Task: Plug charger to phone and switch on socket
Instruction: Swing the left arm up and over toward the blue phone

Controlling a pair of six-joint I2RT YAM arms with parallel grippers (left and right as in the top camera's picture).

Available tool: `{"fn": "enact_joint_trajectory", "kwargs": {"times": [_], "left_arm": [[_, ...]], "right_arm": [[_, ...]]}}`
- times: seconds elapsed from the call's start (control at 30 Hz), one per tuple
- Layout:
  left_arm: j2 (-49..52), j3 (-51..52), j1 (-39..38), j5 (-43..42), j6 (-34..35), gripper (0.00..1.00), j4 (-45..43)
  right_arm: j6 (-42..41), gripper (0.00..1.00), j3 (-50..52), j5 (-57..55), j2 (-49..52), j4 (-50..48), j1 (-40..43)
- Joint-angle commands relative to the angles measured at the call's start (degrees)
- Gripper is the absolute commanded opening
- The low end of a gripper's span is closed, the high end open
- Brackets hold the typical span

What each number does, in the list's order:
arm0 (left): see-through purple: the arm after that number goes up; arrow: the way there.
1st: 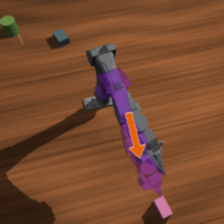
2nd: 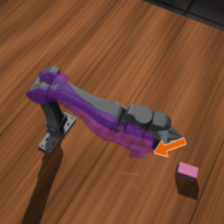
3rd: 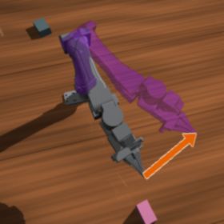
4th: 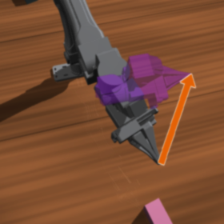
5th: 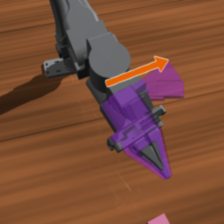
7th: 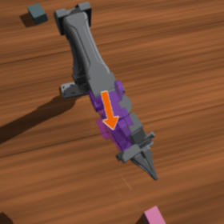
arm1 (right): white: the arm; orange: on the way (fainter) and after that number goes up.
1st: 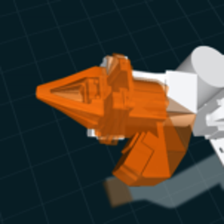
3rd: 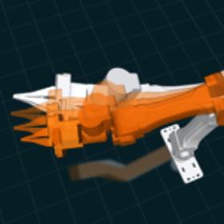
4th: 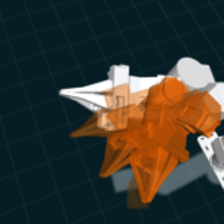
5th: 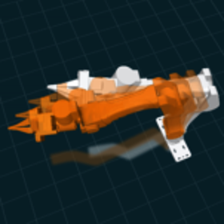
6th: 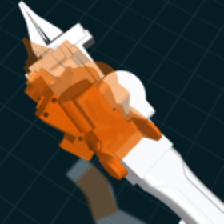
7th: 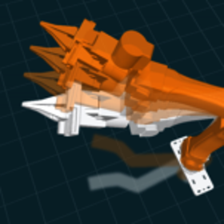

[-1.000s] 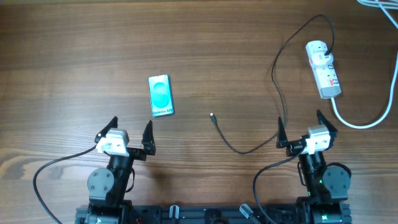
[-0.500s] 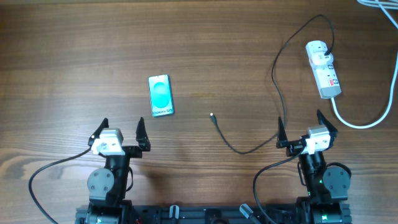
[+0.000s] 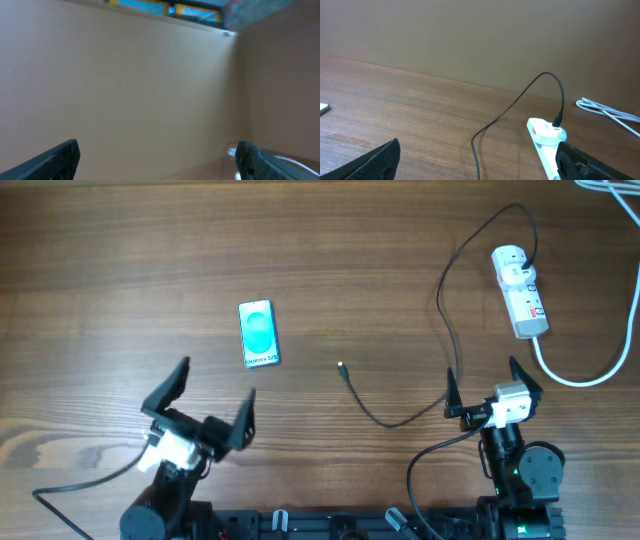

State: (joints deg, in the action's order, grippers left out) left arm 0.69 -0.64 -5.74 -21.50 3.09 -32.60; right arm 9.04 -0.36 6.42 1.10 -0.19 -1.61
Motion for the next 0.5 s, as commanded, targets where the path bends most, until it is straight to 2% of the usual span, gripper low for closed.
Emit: {"fn": "enact_joint_trajectory", "kwargs": {"times": [0.0,0.1,0.3,0.47], "left_arm": [[-0.3,0.3,-0.3,-12.8,0.8,1.00,-9.2],[-0.3,-1.8,-0.3,-16.7,0.7,1.00,-12.2],[-0.3,-9.9,-0.3,-24.3,0.7,1.00,-12.2],[-0.3,-15.1,-0.3,-26.1,0.8,1.00,-12.3]], "right_arm": [[0.0,1.00,0.1,0.7,-0.7,-0.2,0.1],[0.0,1.00,0.1,0.7,-0.7,-0.2,0.1],[0.0,1.00,0.1,0.7,-0.7,-0.2,0.1],[0.0,1.00,0.1,0.7,-0.7,-0.2,0.1]]}}
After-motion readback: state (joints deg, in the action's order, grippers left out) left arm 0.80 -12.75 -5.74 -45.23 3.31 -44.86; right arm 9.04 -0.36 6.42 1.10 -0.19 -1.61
